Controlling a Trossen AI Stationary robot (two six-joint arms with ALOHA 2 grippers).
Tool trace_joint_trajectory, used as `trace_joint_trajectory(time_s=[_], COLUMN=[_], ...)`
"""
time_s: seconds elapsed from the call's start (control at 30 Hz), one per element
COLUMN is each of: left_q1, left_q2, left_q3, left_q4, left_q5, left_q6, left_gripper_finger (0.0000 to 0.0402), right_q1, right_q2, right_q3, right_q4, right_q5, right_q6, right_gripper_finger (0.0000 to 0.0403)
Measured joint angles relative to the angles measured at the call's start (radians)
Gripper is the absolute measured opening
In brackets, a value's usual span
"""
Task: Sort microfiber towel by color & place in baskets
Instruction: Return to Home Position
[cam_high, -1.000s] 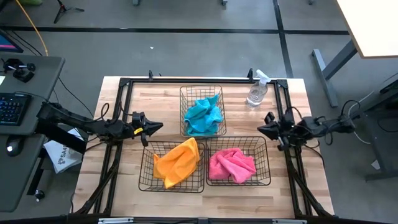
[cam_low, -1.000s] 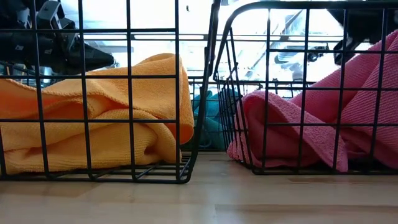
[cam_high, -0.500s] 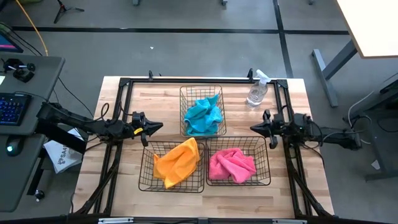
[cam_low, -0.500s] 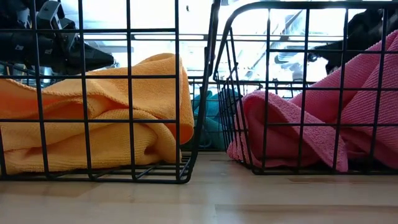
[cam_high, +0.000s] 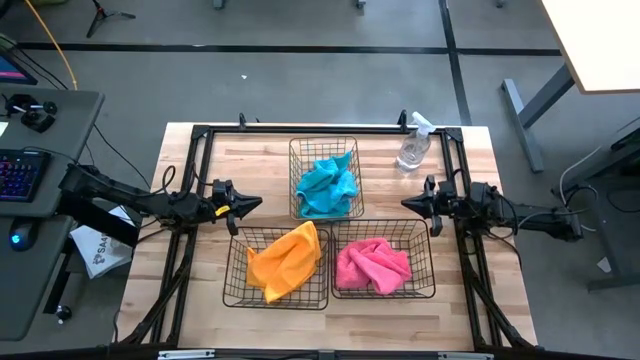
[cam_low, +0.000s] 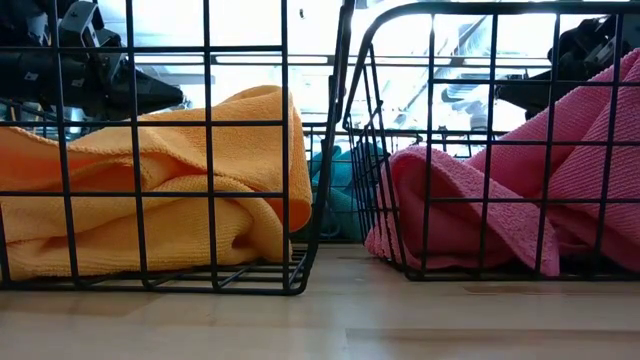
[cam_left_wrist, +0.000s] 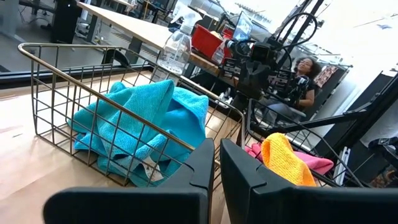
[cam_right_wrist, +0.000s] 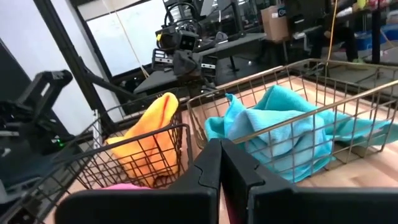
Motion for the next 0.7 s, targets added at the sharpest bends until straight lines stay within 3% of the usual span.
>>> trace_joint_trajectory(time_s=[0.7], left_q1=[0.000], left_q2=[0.000], left_q3=[0.000], left_q4=[0.000], left_q5=[0.000], left_q6=[0.000], left_gripper_finger=[0.0014], right_q1=[0.000], right_q2=[0.000], right_q3=[0.000], right_q4=[-0.001], right_q5=[-0.001], right_q6=[0.039], right_gripper_finger=[0.0000])
